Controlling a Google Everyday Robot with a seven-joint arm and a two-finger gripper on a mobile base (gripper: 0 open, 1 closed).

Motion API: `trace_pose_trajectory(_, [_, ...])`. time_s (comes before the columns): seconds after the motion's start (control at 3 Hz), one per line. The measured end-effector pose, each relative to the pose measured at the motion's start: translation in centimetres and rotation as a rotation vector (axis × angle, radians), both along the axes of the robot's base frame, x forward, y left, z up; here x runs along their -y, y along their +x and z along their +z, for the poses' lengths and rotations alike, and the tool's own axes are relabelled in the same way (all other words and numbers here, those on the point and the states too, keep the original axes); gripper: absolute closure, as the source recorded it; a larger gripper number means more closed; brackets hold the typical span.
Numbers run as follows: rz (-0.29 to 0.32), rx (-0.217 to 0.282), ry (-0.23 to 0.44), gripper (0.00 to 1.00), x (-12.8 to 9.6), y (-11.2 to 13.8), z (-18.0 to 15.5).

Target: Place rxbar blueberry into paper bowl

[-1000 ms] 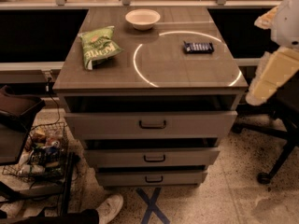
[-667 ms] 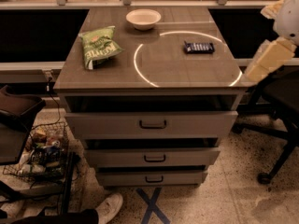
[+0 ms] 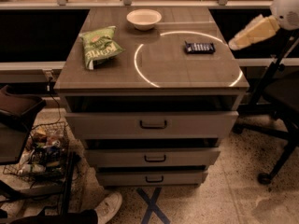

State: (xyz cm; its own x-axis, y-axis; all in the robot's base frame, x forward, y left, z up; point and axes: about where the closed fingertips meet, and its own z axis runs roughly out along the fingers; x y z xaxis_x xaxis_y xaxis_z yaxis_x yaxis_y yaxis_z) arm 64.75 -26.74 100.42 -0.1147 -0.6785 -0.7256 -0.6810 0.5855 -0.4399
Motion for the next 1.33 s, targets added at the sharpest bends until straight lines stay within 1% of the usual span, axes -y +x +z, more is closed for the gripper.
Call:
trace_pose_trajectory(0.33, [0.009, -0.008, 0.063, 0.00, 0.7, 3.7, 0.6])
trace_pose_trajectory(0.67, [0.014, -0.013, 0.068, 0.00, 0.4, 4.2, 0.1])
trace_pose_trajectory(1.0, [0.040, -0.009, 0.138, 0.00, 0.2, 8.2, -2.4])
trace_pose_trajectory(1.33, [0.067, 0.000, 0.198, 0.00, 0.0, 11.5, -4.6])
